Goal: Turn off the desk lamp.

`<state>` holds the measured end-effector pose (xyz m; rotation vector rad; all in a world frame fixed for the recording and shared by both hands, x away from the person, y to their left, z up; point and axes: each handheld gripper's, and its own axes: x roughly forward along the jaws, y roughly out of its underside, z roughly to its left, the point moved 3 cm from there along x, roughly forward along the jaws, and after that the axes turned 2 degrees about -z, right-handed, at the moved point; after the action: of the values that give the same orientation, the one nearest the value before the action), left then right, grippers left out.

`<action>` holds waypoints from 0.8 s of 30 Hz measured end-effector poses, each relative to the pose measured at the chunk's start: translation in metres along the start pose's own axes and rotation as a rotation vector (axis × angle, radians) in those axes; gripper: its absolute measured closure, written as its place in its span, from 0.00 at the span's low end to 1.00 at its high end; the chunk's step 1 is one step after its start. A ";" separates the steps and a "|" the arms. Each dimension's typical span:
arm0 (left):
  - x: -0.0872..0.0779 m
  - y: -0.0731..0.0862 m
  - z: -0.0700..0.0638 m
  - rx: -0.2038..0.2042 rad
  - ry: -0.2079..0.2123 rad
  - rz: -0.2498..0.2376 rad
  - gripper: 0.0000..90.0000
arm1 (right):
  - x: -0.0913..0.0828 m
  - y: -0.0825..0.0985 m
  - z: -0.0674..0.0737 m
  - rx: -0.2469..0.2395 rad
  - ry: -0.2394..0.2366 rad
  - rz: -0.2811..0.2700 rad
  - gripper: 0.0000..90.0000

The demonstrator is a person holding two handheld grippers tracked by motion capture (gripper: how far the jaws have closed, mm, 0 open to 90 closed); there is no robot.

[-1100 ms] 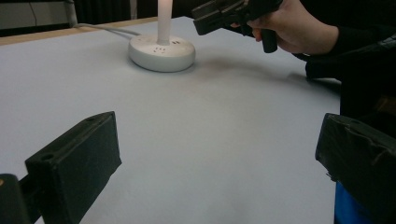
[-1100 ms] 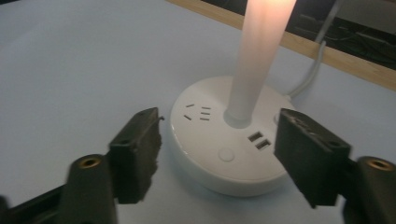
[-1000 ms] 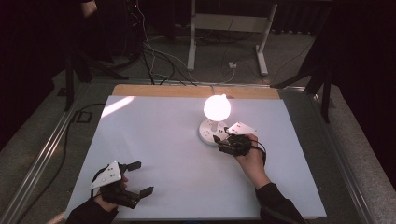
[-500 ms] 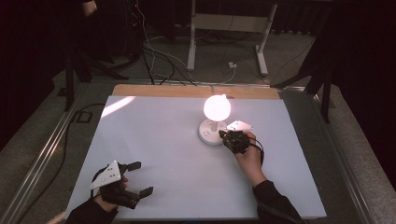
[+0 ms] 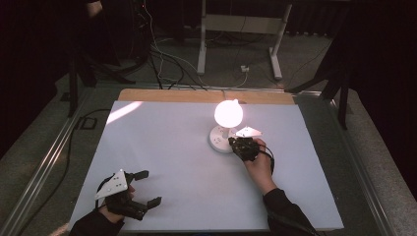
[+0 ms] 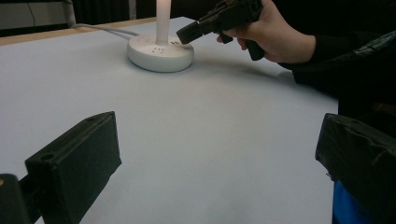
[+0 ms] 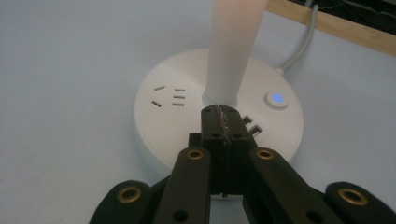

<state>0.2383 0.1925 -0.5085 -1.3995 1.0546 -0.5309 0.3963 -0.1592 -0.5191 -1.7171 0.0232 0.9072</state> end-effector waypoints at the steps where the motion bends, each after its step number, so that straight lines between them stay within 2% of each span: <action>1: 0.000 0.000 0.000 0.000 0.000 0.000 0.01 | 0.000 0.000 0.000 0.000 0.001 -0.002 1.00; 12: 0.001 0.000 0.000 -0.004 0.000 0.004 0.01 | 0.005 0.002 0.001 0.002 -0.008 0.014 1.00; 19: 0.001 0.000 0.000 -0.002 0.001 0.005 0.01 | 0.005 0.002 0.002 0.007 0.008 0.024 1.00; 22: 0.001 0.000 0.000 -0.003 0.000 0.005 0.01 | 0.006 0.001 0.003 0.002 0.038 0.032 1.00; 24: 0.001 0.000 0.000 -0.005 0.002 0.003 0.01 | 0.004 -0.001 0.003 0.019 0.025 0.031 1.00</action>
<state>0.2386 0.1919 -0.5091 -1.4018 1.0601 -0.5278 0.3982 -0.1548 -0.5213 -1.7145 0.0758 0.9055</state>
